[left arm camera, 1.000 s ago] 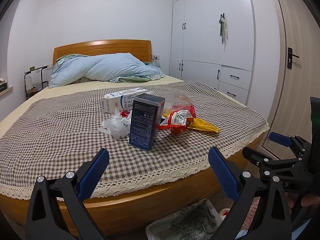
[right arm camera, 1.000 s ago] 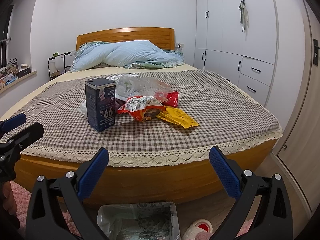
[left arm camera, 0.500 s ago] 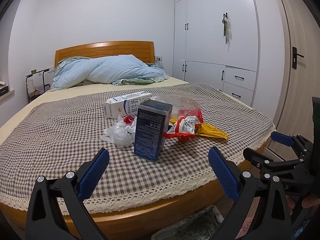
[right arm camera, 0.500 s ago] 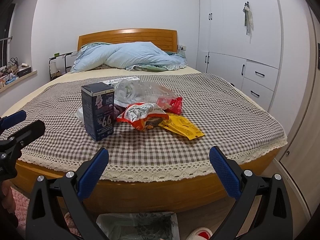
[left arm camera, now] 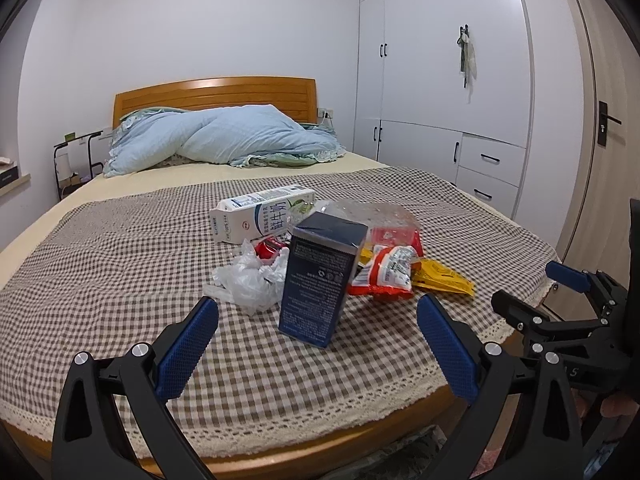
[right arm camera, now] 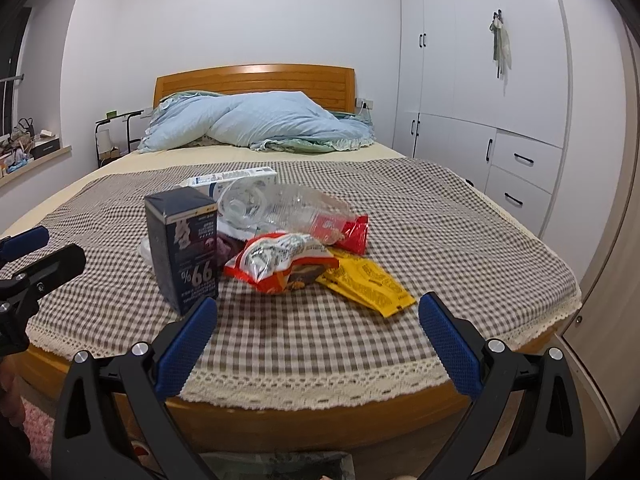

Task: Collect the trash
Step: 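Move both tools toward the trash pile on the bed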

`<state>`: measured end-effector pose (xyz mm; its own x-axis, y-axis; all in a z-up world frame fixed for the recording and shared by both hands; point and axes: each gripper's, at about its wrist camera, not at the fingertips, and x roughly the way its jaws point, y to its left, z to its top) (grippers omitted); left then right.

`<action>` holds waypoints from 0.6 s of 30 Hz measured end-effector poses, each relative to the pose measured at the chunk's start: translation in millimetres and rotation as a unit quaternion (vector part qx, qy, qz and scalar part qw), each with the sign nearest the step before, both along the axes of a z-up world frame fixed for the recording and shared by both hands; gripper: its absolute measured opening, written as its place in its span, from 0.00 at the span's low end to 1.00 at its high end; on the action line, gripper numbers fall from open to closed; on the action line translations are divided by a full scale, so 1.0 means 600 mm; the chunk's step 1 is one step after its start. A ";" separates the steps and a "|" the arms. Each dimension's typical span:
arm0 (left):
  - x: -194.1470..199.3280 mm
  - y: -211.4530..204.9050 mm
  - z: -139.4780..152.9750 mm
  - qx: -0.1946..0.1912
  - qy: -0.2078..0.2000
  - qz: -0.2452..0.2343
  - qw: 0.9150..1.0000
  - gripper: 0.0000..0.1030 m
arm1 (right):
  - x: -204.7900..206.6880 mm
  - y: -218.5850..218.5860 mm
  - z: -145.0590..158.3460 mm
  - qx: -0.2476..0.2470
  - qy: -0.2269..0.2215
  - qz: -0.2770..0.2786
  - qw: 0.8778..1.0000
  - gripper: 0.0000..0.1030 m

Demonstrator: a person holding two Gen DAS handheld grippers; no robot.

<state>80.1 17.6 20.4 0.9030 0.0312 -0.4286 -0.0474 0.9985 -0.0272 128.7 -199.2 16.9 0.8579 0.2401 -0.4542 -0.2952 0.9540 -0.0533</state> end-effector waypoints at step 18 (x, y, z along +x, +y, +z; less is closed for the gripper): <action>0.063 0.039 0.029 0.011 0.008 0.000 1.000 0.93 | 0.097 0.019 0.026 -0.037 -0.037 0.007 0.999 0.94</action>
